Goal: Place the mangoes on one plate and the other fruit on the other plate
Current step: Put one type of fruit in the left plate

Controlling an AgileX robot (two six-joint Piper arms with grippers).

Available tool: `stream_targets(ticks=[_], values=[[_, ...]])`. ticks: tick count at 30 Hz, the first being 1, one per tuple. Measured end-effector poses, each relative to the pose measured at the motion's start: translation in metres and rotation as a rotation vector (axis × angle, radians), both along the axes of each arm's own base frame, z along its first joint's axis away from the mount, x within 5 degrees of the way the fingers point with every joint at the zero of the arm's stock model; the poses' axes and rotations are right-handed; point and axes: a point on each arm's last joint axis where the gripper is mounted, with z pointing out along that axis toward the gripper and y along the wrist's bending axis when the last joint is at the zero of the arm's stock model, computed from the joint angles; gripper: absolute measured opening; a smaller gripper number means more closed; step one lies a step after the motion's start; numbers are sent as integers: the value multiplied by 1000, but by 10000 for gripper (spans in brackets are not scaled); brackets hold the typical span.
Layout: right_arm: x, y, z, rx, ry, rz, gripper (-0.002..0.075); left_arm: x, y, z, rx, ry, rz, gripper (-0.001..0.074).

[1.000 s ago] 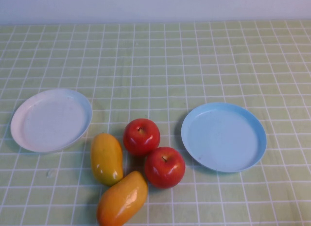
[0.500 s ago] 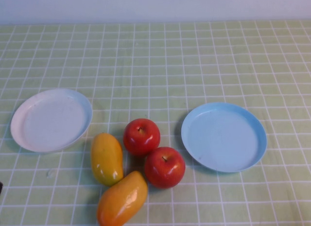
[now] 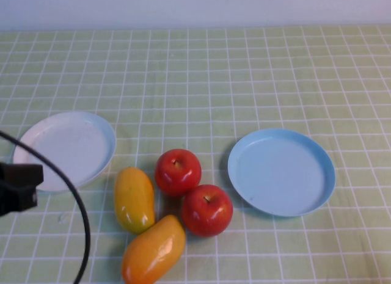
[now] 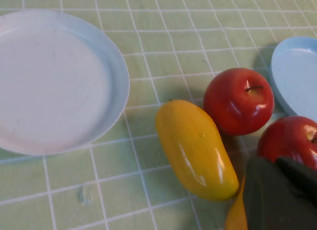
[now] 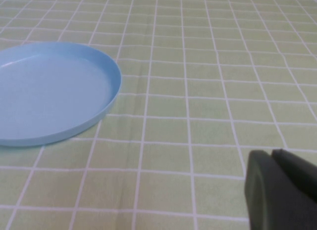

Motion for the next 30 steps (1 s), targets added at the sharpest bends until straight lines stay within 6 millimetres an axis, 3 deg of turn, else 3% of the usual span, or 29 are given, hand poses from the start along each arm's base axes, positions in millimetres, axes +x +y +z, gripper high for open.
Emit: stream_targets(ticks=[4, 9, 14, 20, 24, 27, 30], values=[[0, 0, 0, 0, 0, 0, -16, 40, -1, 16, 57, 61, -62, 1], [0, 0, 0, 0, 0, 0, -16, 86, -25, 23, 161, 155, -175, 1], [0, 0, 0, 0, 0, 0, -16, 126, -73, 19, 350, 276, -273, 1], [0, 0, 0, 0, 0, 0, -16, 149, -140, 16, 437, 372, -453, 1], [0, 0, 0, 0, 0, 0, -16, 161, -170, -2, 492, 420, -535, 11], [0, 0, 0, 0, 0, 0, -16, 165, -180, -16, 563, 426, -567, 86], [0, 0, 0, 0, 0, 0, -16, 168, -183, -27, 609, 440, -577, 287]])
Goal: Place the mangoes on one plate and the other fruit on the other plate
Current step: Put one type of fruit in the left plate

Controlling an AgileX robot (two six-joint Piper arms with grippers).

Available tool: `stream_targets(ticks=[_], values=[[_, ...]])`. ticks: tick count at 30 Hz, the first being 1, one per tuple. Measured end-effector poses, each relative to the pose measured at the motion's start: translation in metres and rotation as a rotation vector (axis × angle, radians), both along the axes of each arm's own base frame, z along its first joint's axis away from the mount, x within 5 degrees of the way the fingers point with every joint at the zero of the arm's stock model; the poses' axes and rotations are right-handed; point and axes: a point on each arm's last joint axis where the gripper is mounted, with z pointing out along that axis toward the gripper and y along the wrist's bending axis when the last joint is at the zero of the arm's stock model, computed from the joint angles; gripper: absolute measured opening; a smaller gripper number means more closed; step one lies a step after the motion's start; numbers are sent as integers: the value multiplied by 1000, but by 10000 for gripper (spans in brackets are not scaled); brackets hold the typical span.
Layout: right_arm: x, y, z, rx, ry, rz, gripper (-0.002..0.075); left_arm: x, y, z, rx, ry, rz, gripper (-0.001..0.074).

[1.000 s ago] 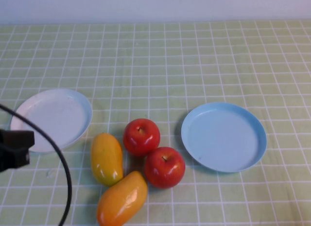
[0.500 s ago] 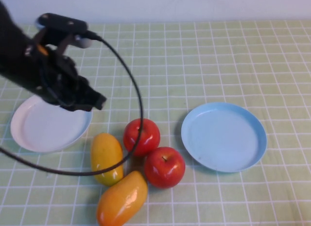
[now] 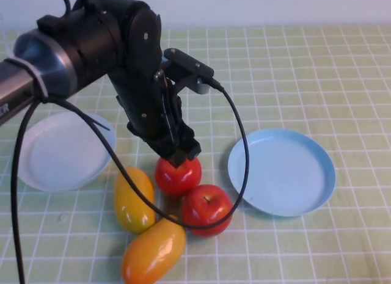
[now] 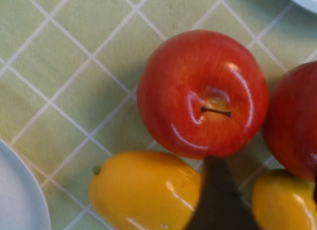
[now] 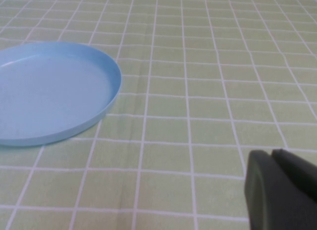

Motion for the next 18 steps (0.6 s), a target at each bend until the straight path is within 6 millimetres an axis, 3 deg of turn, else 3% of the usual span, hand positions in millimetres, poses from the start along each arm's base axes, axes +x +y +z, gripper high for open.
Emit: stream_targets(ticks=[3, 6, 11, 18], values=[[0, 0, 0, 0, 0, 0, -16, 4, -1, -3, 4, -16, 20, 538], [0, 0, 0, 0, 0, 0, -16, 10, -4, -6, -30, -47, 91, 647], [0, 0, 0, 0, 0, 0, -16, 20, -11, -23, -59, -36, 199, 668], [0, 0, 0, 0, 0, 0, -16, 34, -20, -42, -37, -4, 221, 668]])
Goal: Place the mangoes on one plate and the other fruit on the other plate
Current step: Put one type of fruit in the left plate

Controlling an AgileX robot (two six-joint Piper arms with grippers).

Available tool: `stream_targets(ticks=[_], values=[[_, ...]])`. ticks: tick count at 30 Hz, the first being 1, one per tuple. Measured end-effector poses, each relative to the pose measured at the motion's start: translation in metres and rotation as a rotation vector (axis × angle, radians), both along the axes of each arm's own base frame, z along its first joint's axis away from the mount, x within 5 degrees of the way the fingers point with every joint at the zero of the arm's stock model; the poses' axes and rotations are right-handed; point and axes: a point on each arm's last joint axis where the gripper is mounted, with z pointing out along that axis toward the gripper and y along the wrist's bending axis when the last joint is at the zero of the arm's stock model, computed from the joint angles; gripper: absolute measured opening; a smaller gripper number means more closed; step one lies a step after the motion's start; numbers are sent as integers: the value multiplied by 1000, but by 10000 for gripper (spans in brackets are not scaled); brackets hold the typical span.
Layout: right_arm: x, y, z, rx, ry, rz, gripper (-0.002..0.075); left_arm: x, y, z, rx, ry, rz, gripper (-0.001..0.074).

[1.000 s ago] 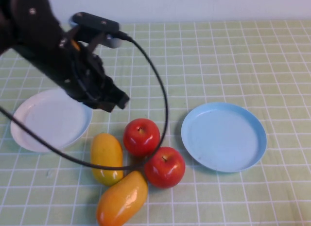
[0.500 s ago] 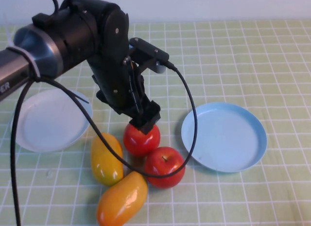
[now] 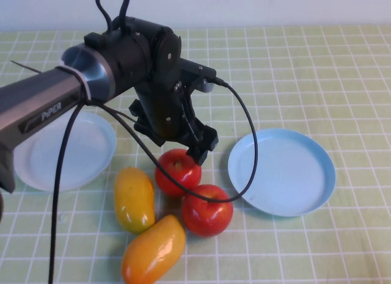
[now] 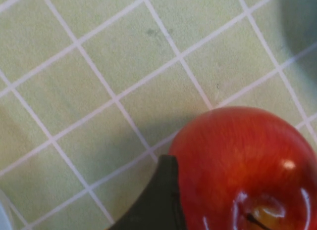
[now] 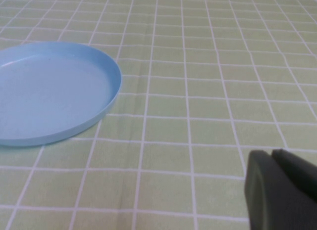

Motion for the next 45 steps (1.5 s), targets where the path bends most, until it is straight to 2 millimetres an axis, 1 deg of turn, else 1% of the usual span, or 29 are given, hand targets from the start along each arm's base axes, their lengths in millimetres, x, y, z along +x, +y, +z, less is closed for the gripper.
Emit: stream_targets(ticks=[5, 12, 16, 23, 26, 29, 41, 45], values=[[0, 0, 0, 0, 0, 0, -16, 5, -4, -4, 6, 21, 24, 668], [0, 0, 0, 0, 0, 0, -16, 6, -1, -11, 52, 46, 55, 668], [0, 0, 0, 0, 0, 0, -16, 8, -1, -9, 48, 24, 59, 668], [0, 0, 0, 0, 0, 0, -16, 6, -2, -9, 30, 52, 88, 668], [0, 0, 0, 0, 0, 0, -17, 5, -1, -13, 46, 78, 99, 668], [0, 0, 0, 0, 0, 0, -16, 6, -2, -21, 64, 103, 104, 668], [0, 0, 0, 0, 0, 0, -16, 8, -4, -22, 64, 103, 104, 668], [0, 0, 0, 0, 0, 0, -16, 8, -2, -21, 81, 102, 101, 638]])
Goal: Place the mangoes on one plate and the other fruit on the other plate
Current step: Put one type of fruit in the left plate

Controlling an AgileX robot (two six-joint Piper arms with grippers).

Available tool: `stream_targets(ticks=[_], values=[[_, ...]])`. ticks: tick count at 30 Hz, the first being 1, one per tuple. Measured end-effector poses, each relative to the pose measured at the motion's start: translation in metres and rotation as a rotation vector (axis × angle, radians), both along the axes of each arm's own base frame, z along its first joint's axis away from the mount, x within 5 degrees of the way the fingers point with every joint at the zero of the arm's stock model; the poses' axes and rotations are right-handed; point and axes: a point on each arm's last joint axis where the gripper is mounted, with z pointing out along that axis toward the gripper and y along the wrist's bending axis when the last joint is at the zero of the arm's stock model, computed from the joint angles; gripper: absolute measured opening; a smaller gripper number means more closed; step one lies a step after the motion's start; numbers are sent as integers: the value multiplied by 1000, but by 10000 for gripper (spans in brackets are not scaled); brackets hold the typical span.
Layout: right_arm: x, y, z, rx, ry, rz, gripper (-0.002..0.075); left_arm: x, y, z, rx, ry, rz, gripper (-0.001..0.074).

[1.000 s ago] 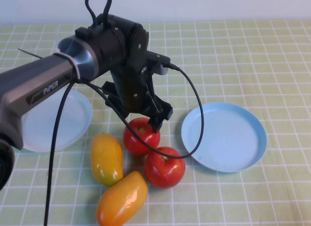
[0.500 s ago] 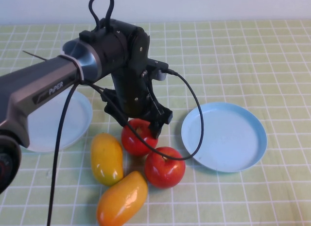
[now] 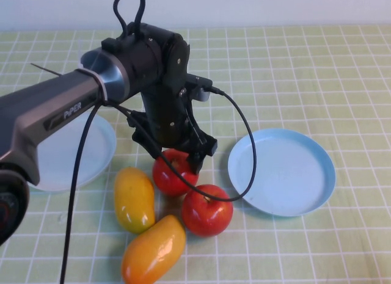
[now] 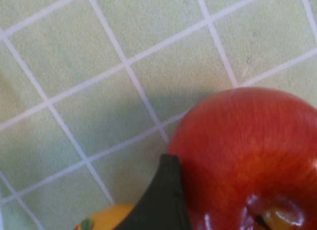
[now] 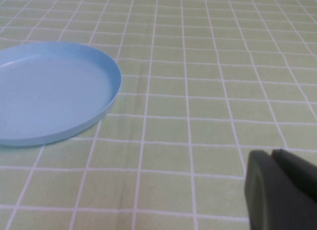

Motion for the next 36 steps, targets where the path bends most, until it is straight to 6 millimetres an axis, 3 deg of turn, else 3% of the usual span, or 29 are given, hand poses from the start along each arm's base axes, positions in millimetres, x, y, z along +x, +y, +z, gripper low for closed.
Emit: stream_targets(ticks=[4, 9, 13, 18, 22, 25, 30, 36], values=[[0, 0, 0, 0, 0, 0, -16, 1, 6, 6, 35, -34, -7, 603], [0, 0, 0, 0, 0, 0, -16, 4, 27, 32, 38, -102, 24, 599], [0, 0, 0, 0, 0, 0, -16, 11, 61, 60, 58, -181, 84, 596], [0, 0, 0, 0, 0, 0, -16, 28, 122, 77, 88, -218, 232, 596], [0, 0, 0, 0, 0, 0, -16, 38, 166, 77, 116, -211, 345, 596], [0, 0, 0, 0, 0, 0, -16, 43, 184, 72, 127, -198, 394, 596], [0, 0, 0, 0, 0, 0, -17, 53, 197, 50, 152, -145, 424, 596], [0, 0, 0, 0, 0, 0, -16, 63, 197, 23, 177, -82, 420, 596]])
